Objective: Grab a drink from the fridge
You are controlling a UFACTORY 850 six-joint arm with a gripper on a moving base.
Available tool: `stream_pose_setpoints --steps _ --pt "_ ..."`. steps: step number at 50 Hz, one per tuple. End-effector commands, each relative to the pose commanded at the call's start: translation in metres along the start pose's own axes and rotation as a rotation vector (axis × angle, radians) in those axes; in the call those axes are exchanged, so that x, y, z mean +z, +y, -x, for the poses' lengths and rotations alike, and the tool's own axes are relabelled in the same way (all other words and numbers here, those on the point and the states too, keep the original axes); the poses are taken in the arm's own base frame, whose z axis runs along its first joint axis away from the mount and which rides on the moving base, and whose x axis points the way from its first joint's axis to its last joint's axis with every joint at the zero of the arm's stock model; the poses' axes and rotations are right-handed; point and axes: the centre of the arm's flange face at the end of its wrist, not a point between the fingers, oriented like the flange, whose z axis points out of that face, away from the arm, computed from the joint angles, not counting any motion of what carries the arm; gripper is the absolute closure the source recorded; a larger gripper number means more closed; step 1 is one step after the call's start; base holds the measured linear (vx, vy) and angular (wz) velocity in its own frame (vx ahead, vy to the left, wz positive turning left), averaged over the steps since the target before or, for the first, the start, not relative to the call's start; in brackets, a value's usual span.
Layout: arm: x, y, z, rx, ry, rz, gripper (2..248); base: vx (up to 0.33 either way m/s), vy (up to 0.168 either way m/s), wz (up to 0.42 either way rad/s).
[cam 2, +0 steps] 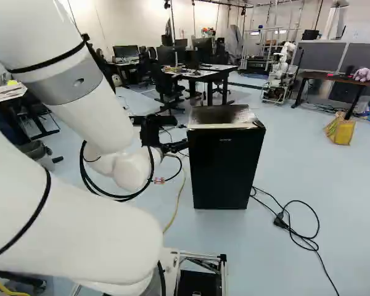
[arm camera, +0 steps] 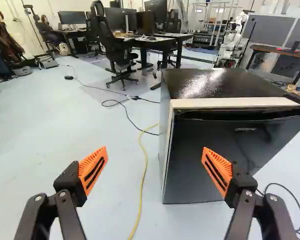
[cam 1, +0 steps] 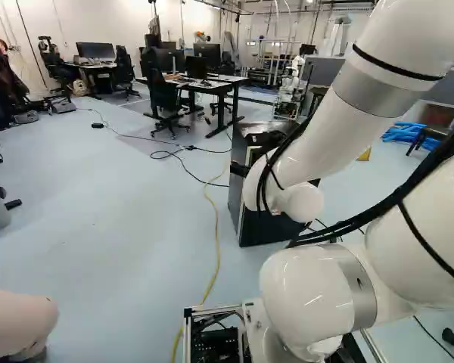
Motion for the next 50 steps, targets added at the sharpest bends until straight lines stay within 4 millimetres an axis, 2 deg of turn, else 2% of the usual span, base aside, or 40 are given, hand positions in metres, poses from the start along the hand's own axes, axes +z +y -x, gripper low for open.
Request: stream_pose_setpoints --steps 50 --pt "0.025 -0.008 -0.013 0.100 0.005 0.084 3 0.000 0.000 0.000"
